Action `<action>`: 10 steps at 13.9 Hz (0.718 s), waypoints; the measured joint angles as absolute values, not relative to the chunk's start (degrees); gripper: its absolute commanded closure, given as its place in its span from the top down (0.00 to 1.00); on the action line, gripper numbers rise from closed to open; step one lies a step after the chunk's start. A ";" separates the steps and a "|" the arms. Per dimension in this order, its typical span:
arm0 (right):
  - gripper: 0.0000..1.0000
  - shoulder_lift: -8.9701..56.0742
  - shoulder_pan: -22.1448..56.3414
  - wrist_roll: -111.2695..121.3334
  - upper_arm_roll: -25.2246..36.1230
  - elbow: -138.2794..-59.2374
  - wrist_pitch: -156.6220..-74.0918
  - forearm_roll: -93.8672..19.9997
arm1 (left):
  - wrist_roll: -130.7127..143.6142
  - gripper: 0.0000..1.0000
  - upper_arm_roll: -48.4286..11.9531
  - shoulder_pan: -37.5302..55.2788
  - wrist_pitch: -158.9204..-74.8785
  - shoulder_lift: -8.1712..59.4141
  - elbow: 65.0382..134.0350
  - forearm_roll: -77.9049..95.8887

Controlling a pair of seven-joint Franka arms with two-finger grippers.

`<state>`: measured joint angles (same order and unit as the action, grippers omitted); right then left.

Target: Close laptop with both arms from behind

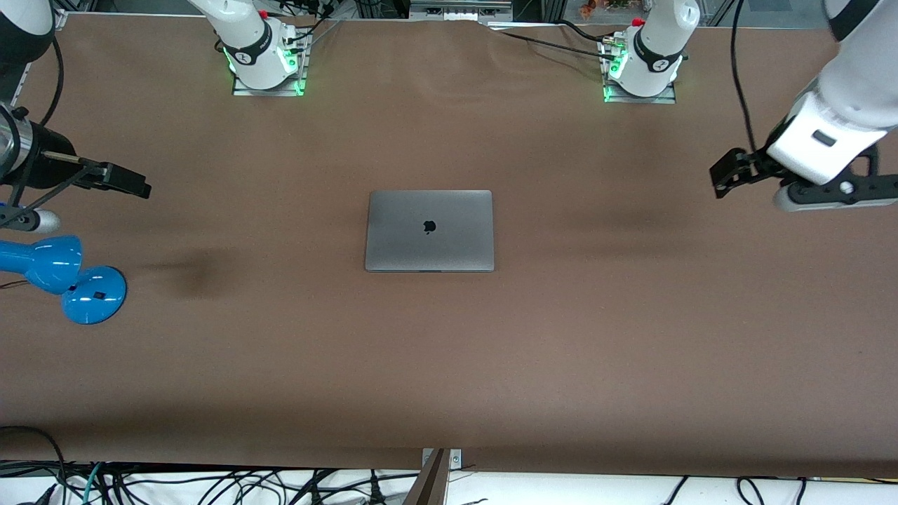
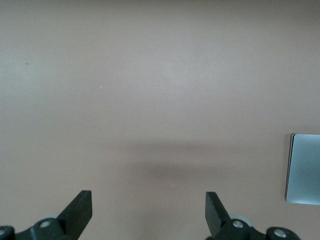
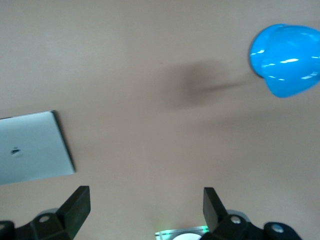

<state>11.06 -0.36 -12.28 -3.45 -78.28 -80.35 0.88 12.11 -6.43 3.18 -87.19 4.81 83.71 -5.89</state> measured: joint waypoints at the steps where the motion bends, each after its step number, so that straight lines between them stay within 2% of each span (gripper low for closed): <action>1: 1.00 10.12 -0.35 -12.17 -3.57 -79.19 -80.39 1.49 | 10.58 1.00 -5.72 3.56 -86.49 4.76 82.88 -5.89; 10: 1.00 5.66 -0.34 -11.03 -3.91 -82.48 -82.53 1.83 | 6.53 1.00 -3.73 3.67 -85.00 4.81 82.56 -5.89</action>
